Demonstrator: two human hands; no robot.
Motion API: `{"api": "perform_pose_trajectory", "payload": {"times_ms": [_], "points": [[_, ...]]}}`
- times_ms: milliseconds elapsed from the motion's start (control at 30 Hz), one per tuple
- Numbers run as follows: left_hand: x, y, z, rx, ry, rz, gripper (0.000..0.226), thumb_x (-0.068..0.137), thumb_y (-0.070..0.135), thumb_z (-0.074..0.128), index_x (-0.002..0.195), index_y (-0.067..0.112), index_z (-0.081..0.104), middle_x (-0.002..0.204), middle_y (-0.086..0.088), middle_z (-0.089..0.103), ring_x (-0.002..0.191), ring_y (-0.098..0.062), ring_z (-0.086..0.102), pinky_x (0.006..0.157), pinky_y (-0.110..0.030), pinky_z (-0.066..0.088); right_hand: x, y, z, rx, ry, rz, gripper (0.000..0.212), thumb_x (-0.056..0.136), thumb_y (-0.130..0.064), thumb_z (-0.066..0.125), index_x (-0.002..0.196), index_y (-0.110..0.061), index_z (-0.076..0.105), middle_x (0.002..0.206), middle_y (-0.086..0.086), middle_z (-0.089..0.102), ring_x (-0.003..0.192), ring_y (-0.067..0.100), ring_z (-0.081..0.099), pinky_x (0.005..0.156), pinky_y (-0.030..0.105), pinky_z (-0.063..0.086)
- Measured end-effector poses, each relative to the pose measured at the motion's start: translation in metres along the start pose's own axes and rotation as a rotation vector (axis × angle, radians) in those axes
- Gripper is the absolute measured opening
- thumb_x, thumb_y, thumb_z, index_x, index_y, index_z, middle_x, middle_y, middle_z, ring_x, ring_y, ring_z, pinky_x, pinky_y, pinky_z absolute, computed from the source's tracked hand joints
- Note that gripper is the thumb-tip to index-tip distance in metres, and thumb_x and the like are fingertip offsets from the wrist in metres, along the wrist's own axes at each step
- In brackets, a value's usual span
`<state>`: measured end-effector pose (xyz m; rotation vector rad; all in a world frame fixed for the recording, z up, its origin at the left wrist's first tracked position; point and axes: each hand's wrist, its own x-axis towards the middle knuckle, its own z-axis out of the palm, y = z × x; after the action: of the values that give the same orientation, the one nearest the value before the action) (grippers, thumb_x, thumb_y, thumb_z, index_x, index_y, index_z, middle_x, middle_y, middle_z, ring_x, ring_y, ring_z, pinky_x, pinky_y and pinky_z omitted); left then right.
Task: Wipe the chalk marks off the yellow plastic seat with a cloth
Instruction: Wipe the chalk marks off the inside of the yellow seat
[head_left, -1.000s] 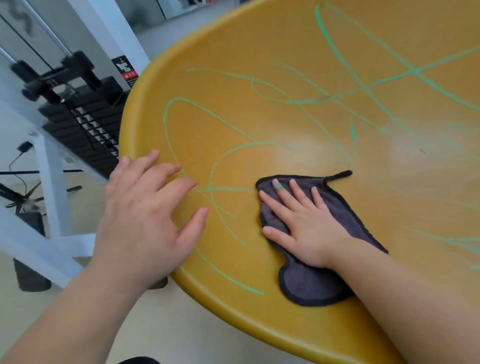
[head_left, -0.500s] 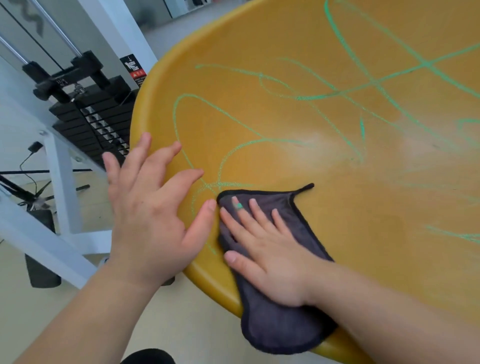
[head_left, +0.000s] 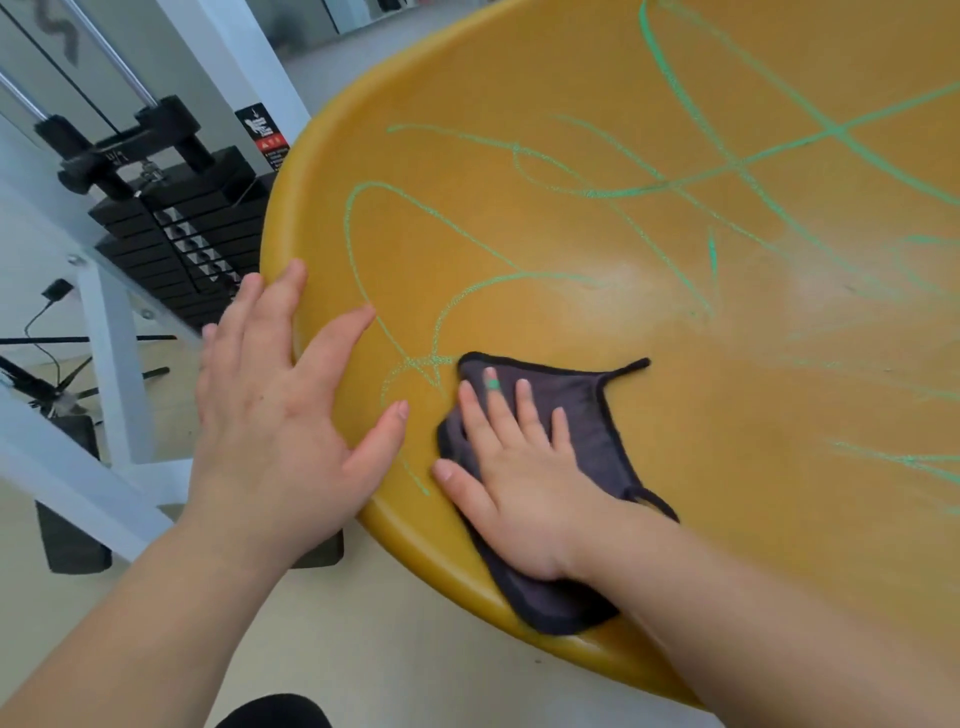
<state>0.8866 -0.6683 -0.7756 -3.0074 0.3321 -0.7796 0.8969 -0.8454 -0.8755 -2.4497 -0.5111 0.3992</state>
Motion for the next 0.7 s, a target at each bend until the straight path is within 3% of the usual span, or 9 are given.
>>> {"api": "perform_pose_trajectory", "payload": {"times_ms": [67, 167, 300, 433, 567, 700], "points": [[0.003, 0.001, 0.002, 0.009, 0.000, 0.030, 0.068, 0.078, 0.058, 0.056, 0.133, 0.019, 0.060, 0.157, -0.018, 0.032, 0.147, -0.044, 0.018, 0.120, -0.055, 0.016, -0.008, -0.014, 0.001, 0.036, -0.015, -0.113, 0.073, 0.101, -0.066, 0.012, 0.156, -0.037, -0.026, 0.161, -0.011, -0.039, 0.148, 0.021, -0.038, 0.123, 0.050, -0.018], [0.003, 0.002, 0.004, 0.052, -0.011, 0.035, 0.065, 0.078, 0.059, 0.056, 0.129, 0.020, 0.064, 0.156, -0.017, 0.036, 0.146, -0.046, 0.018, 0.121, -0.050, 0.013, 0.000, 0.021, -0.005, -0.049, 0.004, -0.185, 0.069, 0.097, -0.071, 0.008, 0.153, -0.049, -0.024, 0.160, -0.021, -0.036, 0.149, 0.013, -0.036, 0.123, 0.044, -0.018], [0.001, -0.003, 0.003, 0.021, -0.030, 0.033, 0.064, 0.079, 0.059, 0.055, 0.128, 0.019, 0.065, 0.155, -0.015, 0.037, 0.149, -0.043, 0.015, 0.123, -0.050, 0.012, 0.018, 0.096, -0.024, -0.248, 0.096, 0.103, 0.077, 0.084, -0.082, 0.002, 0.153, -0.055, -0.019, 0.165, -0.017, -0.027, 0.155, 0.018, -0.023, 0.126, 0.048, -0.010], [-0.001, -0.005, 0.001, -0.045, -0.024, 0.056, 0.057, 0.082, 0.055, 0.056, 0.126, 0.019, 0.067, 0.153, -0.016, 0.040, 0.150, -0.042, 0.012, 0.124, -0.039, 0.004, 0.025, 0.134, -0.043, -0.313, 0.168, 0.346, 0.086, 0.078, -0.086, -0.003, 0.156, -0.051, -0.015, 0.169, -0.008, -0.022, 0.156, 0.026, -0.017, 0.126, 0.054, -0.006], [-0.002, -0.006, -0.001, -0.072, -0.020, 0.058, 0.060, 0.083, 0.055, 0.057, 0.128, 0.016, 0.066, 0.153, -0.016, 0.040, 0.150, -0.041, 0.013, 0.124, -0.032, 0.002, 0.031, 0.096, -0.032, -0.204, 0.116, 0.446, 0.092, 0.085, -0.085, 0.003, 0.160, -0.036, -0.017, 0.168, 0.002, -0.025, 0.154, 0.036, -0.021, 0.123, 0.062, -0.007], [0.000, -0.008, -0.002, -0.067, -0.038, 0.078, 0.064, 0.078, 0.057, 0.058, 0.128, 0.019, 0.065, 0.155, -0.017, 0.037, 0.149, -0.043, 0.013, 0.124, -0.038, 0.003, 0.019, 0.004, -0.004, -0.042, 0.032, 0.148, 0.089, 0.093, -0.077, 0.014, 0.157, -0.030, -0.026, 0.163, 0.000, -0.036, 0.150, 0.032, -0.032, 0.122, 0.059, -0.014]]}}
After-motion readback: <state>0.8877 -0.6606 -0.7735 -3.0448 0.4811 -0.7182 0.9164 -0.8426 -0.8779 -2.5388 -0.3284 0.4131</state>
